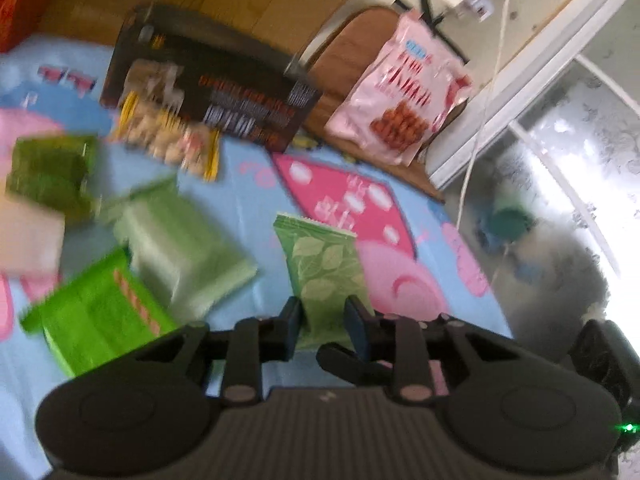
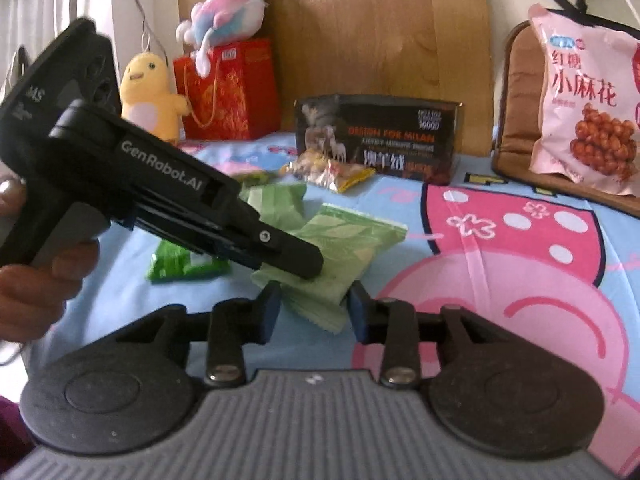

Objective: Organize snacks
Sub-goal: 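Grasp the light-green leaf-pattern packet with the left gripper, then lift the light-green packet over the black box and open the left gripper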

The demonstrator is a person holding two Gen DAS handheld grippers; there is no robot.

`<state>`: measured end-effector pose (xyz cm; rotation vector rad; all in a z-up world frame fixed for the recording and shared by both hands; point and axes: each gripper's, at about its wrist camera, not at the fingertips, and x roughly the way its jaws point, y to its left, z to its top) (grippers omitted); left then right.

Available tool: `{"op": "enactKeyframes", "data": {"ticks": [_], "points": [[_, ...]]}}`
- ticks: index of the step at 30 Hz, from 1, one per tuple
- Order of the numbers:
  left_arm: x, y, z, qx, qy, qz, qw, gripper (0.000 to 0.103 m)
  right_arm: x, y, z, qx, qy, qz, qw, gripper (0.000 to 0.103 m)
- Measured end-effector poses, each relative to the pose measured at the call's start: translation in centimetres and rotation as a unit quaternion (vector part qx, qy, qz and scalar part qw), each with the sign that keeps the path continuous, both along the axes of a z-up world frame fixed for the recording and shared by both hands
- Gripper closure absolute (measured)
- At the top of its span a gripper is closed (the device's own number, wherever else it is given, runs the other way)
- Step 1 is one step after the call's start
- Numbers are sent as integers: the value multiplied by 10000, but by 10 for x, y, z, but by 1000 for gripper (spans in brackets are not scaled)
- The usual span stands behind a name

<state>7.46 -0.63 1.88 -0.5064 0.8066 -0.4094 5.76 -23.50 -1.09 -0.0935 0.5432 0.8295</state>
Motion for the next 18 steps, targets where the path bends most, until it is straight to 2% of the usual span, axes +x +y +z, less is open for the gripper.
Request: {"op": "enactKeyframes", "data": {"ticks": [5,10,13,16,18], "points": [[27,11,37,-18,-435,90,9990,78,16,4,26,326,-366,-193,9986,64],[81,26,71,106,-769,314,9965,78,59,26,53,465,-771,-303,9955,64],[119,38,77,218,-785,536,9952,78,92,40,63,625,-865,-358,9936,64],[149,49,76,439,-803,847,9922,78,134,55,63,772,-753,-359,9935,63],[165,57,70,603,-738,1128,9890,72,159,69,58,889,-591,-340,9937,60]]}}
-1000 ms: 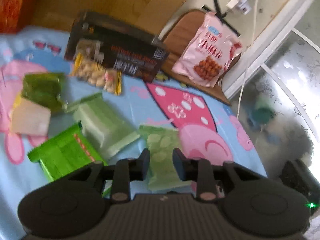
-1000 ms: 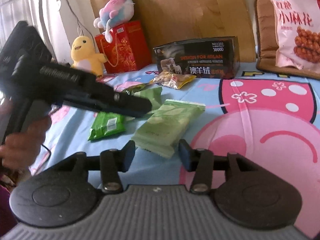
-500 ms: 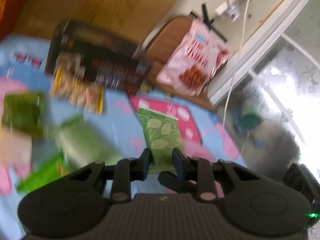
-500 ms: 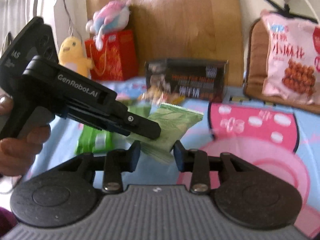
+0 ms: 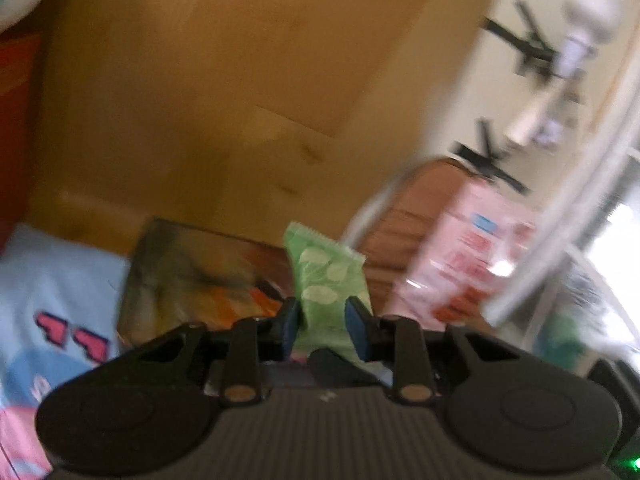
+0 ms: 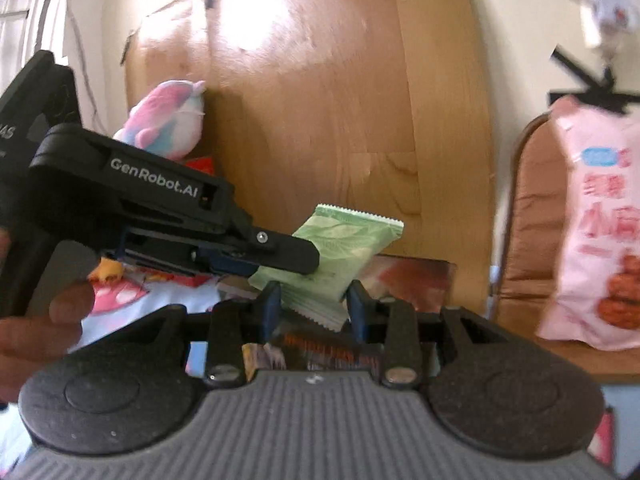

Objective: Organize snacks
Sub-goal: 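Lift the light-green packet over the black box and open the left gripper, then grasp the clear peanut bag with yellow edges using the left gripper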

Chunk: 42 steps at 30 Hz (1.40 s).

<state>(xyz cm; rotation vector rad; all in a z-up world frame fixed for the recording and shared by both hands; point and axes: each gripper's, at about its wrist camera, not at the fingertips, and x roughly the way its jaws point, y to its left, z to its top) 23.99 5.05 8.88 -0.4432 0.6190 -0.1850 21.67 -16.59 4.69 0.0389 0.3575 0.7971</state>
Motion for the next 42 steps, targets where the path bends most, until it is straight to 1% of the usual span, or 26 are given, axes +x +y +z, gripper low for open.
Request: {"op": "enactKeyframes", "data": {"ticks": [2,3,4,5,6,7,9,11,13,14,17,20,22,24,26,28,29,31,32,34,35,36,38,39,40,42], "points": [[8,6,-8,15,178,133,9998,68,16,12,-8,108,94,57,9999,54],[6,10,-10,-79,148,151,9997,68,22,16,-12,139,137,26,9998,53],[3,14,-10,-99,125,150,9998,68,26,15,-16,240,148,-153,9995,51],[0,17,-9,-74,76,175,9998,68,28,9,-20,382,194,-298,9986,51],[-7,20,-7,-59,14,230,9997,68,26,3,-20,444,227,-294,9983,51],[-12,24,-6,-98,-25,259,9996,68,23,-6,-19,469,116,-272,9985,52],[-23,30,-2,-260,-45,293,9992,68,17,-25,-15,614,-161,-502,9967,51],[-38,32,3,-331,-81,290,9990,68,23,-40,-13,1068,63,-638,9922,51],[-56,30,7,-297,-138,264,9991,68,28,-49,-13,1437,378,-545,9874,51],[-65,30,7,-236,-136,251,9993,68,28,-49,-12,1479,442,-495,9868,51],[-90,29,3,-87,-39,276,9996,68,17,-46,-3,1501,363,-297,9876,51],[-98,34,-10,-71,234,303,9992,68,0,-44,4,1622,568,217,9849,51],[-93,38,-23,-127,539,332,9979,68,-13,-37,2,1458,705,455,9857,51],[-84,39,-32,-219,744,331,9964,68,-24,-29,-5,1085,877,503,9889,51],[-76,40,-40,-136,874,442,9951,59,-29,-18,-18,608,1080,409,9914,51],[-67,39,-47,-41,985,505,9938,55,-32,-8,-30,130,1254,368,9913,51],[-64,38,-51,-29,1046,514,9932,55,-34,-3,-35,-59,1283,380,9910,50],[-57,34,-57,-10,1141,476,9923,55,-37,7,-43,-431,1159,379,9916,48],[-55,31,-59,16,1170,450,9921,55,-38,12,-47,-576,1111,356,9915,48],[-50,25,-66,88,1245,416,9913,61,-36,21,-54,-763,1152,366,9897,45],[-48,22,-69,147,1266,413,9910,73,-33,25,-60,-873,1229,375,9879,44],[-47,19,-72,136,1306,353,9907,76,-33,25,-61,-894,1181,370,9883,44],[-48,13,-71,205,1307,374,9905,79,-35,27,-61,-988,1118,507,9875,53],[-48,9,-69,296,1301,371,9904,80,-36,25,-60,-1021,1078,428,9880,67],[-49,6,-68,335,1303,349,9903,81,-37,25,-61,-1070,1046,314,9882,78],[-52,2,-67,273,1337,315,9901,82,-33,18,-61,-976,1128,229,9886,82]]}}
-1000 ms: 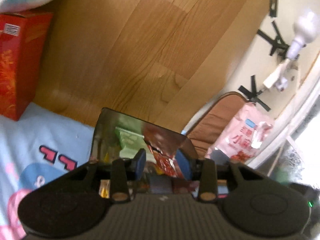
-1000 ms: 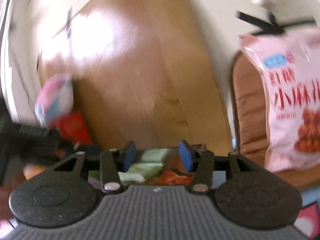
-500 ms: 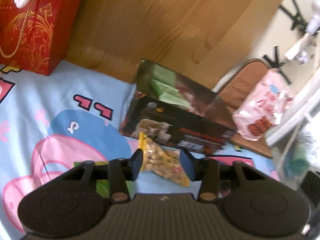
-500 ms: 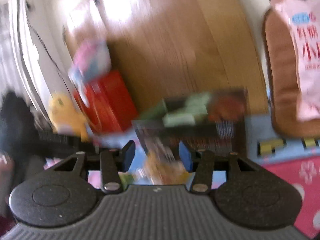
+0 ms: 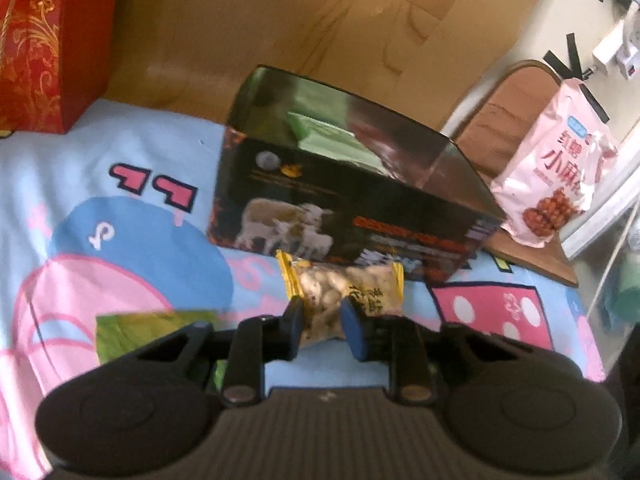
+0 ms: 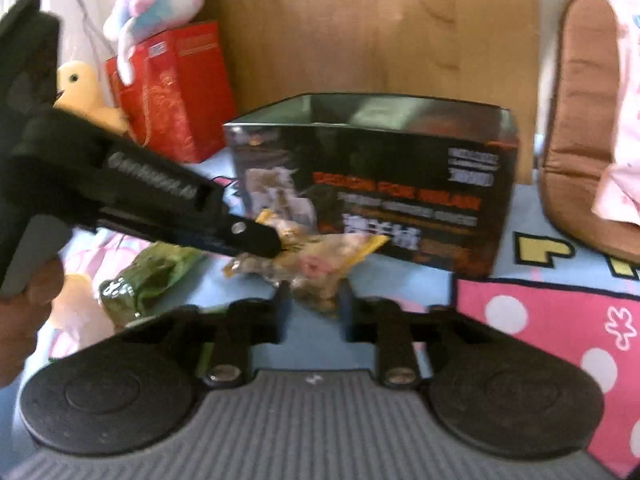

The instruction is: Organize snacks

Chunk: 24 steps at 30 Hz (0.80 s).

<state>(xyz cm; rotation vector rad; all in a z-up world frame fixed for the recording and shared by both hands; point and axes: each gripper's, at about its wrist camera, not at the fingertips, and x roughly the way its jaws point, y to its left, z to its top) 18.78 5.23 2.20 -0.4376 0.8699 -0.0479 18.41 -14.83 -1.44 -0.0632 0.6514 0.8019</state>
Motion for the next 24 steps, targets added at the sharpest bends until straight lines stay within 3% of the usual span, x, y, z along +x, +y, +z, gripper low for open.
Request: {"op": "enactKeyframes", "data": {"ticks": [4,7,13,18,20,23,24], "points": [[-12,-8,3,-157,20,-60,9999,82,3,-16,3,234,97,-184,9995,90],[-23,-15,7,-297,-10,-173,9994,82,2,-21,8,300,219,-257,9990,90],[-59,-36,24,-566,-312,-557,9964,84,-32,-48,28,247,-20,-260,9994,90],[-104,-65,34,-510,-634,-1098,9906,84,-80,-85,30,439,-190,-522,9975,91],[-130,-75,28,-261,-827,-1353,9870,82,-105,-101,25,580,-170,-688,9958,90],[-157,-81,9,-76,-868,-1453,9855,81,-138,-118,6,835,172,-614,9945,83],[-160,-84,4,-31,-763,-1496,9858,81,-145,-120,-2,801,324,-547,9948,75]]}}
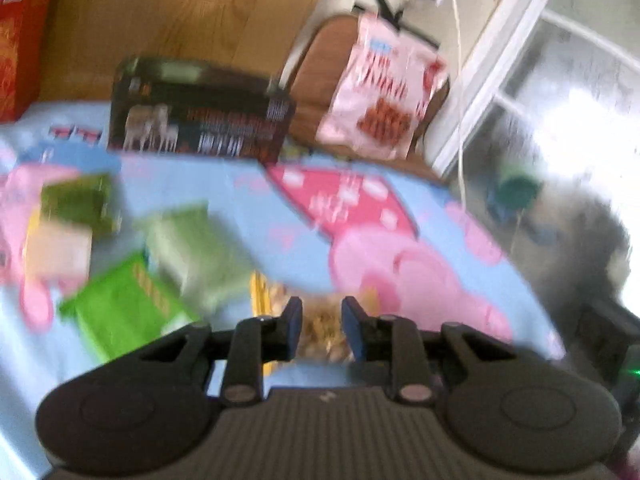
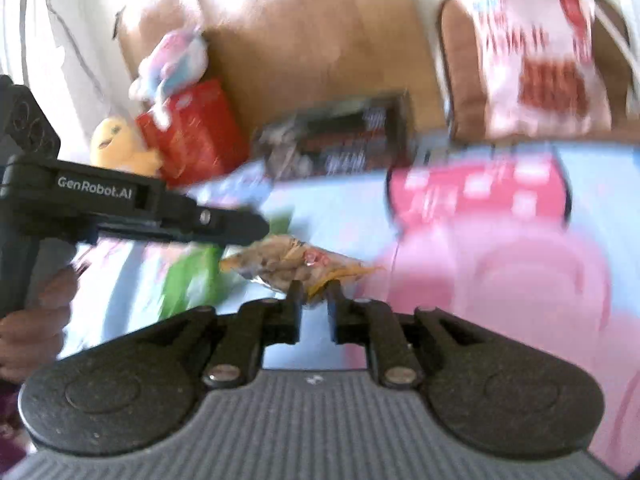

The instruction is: Organize snacks

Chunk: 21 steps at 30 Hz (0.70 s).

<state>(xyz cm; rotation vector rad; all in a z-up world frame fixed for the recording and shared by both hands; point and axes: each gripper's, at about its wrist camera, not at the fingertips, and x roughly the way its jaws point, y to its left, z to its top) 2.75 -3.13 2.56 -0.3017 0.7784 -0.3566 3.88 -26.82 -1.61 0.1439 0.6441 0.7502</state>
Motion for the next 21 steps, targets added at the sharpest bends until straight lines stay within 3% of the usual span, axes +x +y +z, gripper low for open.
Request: {"op": "enactKeyframes", "data": {"ticks": [1,3,5,11,14,18,21], "points": [[-5,-1,-3,41,30,-65,10000,79,-4,2,-7,-142,92,63,9998,69],[-16,2,-2,113,-33,-91,9999,78,-15,1,-7,-298,-246,27,9992,60],[-29,11,2,71,-218,-29,9997,73,-13,2,-5,-326,-231,-127,9991,52],[-65,46,-6,-334,-444,285,9980,69,-12,-9,0,-222,-246,-721,9968,50],[-73,59,-10,-418,-507,498,9966,69,-21,-11,12,71,-484,-755,9959,59],[-74,69,-14,-428,-418,691,9958,69,-24,13,22,93,-768,-455,9960,83],[-77,78,-15,-414,-439,831,9947,69,-15,38,15,-149,-696,-187,9973,85]]}}
